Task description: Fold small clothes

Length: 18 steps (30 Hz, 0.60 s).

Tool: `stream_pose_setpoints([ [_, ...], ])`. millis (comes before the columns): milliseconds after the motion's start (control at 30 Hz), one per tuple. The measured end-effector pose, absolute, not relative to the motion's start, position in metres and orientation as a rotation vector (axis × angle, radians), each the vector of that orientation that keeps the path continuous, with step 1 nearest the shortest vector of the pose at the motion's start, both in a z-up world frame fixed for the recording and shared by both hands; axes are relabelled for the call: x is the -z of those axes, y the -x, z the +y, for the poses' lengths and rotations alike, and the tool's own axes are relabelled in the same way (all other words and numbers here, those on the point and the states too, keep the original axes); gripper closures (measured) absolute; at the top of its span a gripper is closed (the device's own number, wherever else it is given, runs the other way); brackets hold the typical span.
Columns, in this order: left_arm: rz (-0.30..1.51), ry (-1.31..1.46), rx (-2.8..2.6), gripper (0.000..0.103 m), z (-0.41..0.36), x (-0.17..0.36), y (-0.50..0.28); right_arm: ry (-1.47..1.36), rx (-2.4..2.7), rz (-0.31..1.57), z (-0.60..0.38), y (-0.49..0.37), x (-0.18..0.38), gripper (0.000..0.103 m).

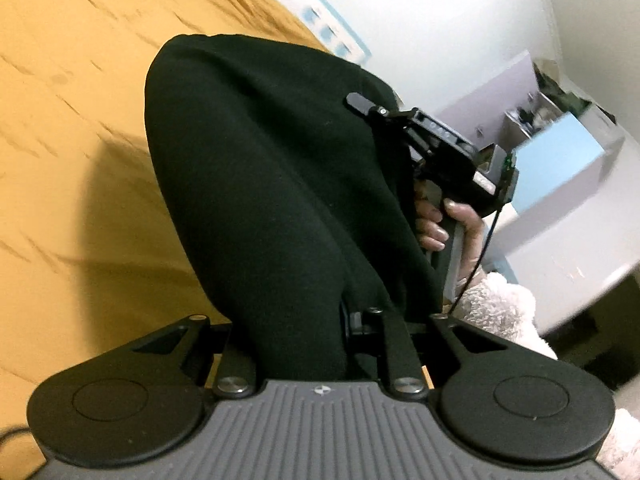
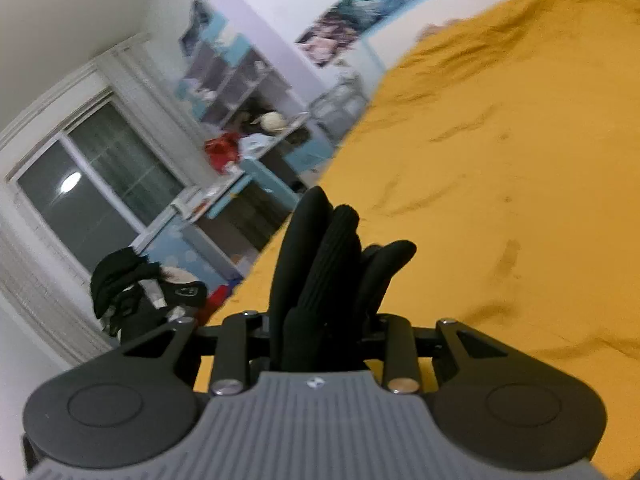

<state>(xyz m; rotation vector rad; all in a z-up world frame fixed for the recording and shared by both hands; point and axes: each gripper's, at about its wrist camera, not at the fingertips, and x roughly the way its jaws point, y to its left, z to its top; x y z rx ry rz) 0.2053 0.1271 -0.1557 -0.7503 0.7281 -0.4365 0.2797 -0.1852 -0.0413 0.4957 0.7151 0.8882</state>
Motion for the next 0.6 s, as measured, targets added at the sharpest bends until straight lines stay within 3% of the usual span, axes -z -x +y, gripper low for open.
stream_pose_setpoints([
  [167,0.687,0.754,0.31,0.081,0.18,0.171,-0.199,-0.545,-0.98,0.715,-0.086,-0.323,0.067,0.077],
  [333,0.768,0.848,0.211,0.081,0.224,0.246,-0.206,-0.498,-0.985,0.789,0.004,-0.368,0.129,0.078],
  [467,0.91,0.939,0.181,0.083,0.24,0.323,-0.212,-0.382,-0.834,0.969,0.042,-0.395,0.203,0.077],
  [600,0.879,0.925,0.239,0.083,0.243,0.329,-0.202,-0.439,-0.756,0.994,0.035,-0.404,0.246,0.072],
])
